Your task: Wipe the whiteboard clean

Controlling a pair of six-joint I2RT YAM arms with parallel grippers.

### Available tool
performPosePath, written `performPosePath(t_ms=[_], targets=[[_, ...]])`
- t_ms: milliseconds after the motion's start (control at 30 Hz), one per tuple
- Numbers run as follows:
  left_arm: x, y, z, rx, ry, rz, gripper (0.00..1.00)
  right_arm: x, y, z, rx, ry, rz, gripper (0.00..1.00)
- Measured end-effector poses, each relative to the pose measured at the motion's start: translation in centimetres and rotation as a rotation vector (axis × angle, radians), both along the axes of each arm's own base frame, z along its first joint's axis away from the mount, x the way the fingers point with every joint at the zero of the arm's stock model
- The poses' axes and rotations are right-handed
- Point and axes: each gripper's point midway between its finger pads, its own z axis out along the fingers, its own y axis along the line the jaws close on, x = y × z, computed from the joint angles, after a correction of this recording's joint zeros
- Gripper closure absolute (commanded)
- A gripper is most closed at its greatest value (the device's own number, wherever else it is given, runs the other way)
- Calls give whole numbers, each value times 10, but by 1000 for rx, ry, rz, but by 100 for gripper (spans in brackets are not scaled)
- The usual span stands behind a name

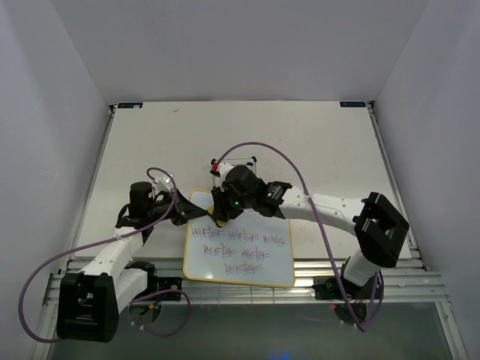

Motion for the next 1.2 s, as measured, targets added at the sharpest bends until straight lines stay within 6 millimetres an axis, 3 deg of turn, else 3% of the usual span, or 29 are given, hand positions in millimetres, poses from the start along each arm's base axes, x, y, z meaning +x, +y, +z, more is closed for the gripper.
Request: performPosePath(t_ms=[200,267,467,533,733,867,967,1067,1200], targets=[[1,2,-4,-2,7,17,100,16,-11,-9,-12,9,-57,85],[2,2,-3,-4,5,18,100,26,-35,-18,-22,22,-114,85],[2,1,-2,-4,2,21,100,53,-134,-61,-116,89,-338,85],[2,1,-1,-5,-1,23,100,49,-149,-66,-129,95,-361,85],[1,1,0,-6,-1,26,100,37,-163,-72,-135,93,-365,85],[-1,1,-2,-14,0,37,100,32,-164,-72,-123,100,-344,85],[-2,1,-3,-21,-1,48,100,19,-154,-68,-102,103,-290,85],[-3,2,-3,-27,-3,63,100,-6,-122,-55,-65,81,-180,85],[-2,2,-1,-30,-5,79,100,-44,-64,-27,-11,57,-25,86]])
